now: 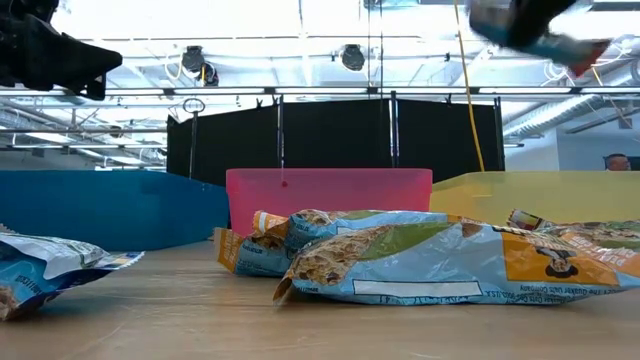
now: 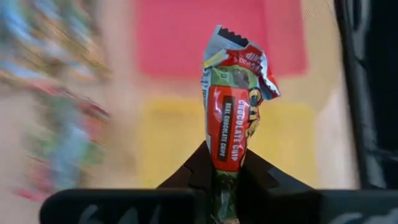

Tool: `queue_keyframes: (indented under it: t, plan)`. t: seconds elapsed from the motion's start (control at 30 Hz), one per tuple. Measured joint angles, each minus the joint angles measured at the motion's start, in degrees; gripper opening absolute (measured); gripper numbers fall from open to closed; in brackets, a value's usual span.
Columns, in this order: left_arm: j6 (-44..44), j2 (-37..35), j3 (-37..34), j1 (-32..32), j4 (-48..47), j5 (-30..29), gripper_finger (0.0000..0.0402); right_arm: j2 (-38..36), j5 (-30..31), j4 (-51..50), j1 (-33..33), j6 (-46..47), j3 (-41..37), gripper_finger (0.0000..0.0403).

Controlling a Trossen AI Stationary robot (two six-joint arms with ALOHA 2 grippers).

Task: Pick and place Granola Bars by type
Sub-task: Put the bottom green granola bar into yellow bin

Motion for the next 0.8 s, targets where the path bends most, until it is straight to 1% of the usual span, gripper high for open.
queue_keyframes:
  t: [0.07, 0.2, 0.3, 0.4, 0.5, 0.7, 0.8]
  plan:
    - [0.9, 0.0, 0.0, 0.0, 0.0, 0.0, 0.0008, -0.9, -4.3, 1.2, -4.8, -4.8, -3.1, 0.0033]
    - [2.1, 0.0, 0.0, 0.0, -0.3, 0.0, 0.0008, -1.3, -6.2, 6.5, -12.4, -10.2, -10.6, 0.0020]
    - [2.1, 0.0, 0.0, 0.0, -0.3, 0.0, 0.0008, -1.3, -12.0, 12.8, -16.2, -13.5, -17.2, 0.0020]
    - [2.1, 0.0, 0.0, 0.0, -0.3, 0.0, 0.0008, -1.3, -14.7, 19.5, -18.0, -15.0, -23.1, 0.0025]
    - [2.1, 0.0, 0.0, 0.0, -0.3, 0.0, 0.0008, -1.3, -14.5, 21.9, -18.9, -15.0, -27.3, 0.0031]
    - [1.3, 0.0, 0.0, 0.0, -0.3, 0.1, 0.0008, -1.3, -14.7, 27.2, -19.3, -15.0, -31.8, 0.0019]
    - [1.2, 0.0, 0.0, 0.0, -0.2, 0.1, 0.0008, -1.3, -17.4, 30.1, -19.3, -15.3, -33.2, 0.0023]
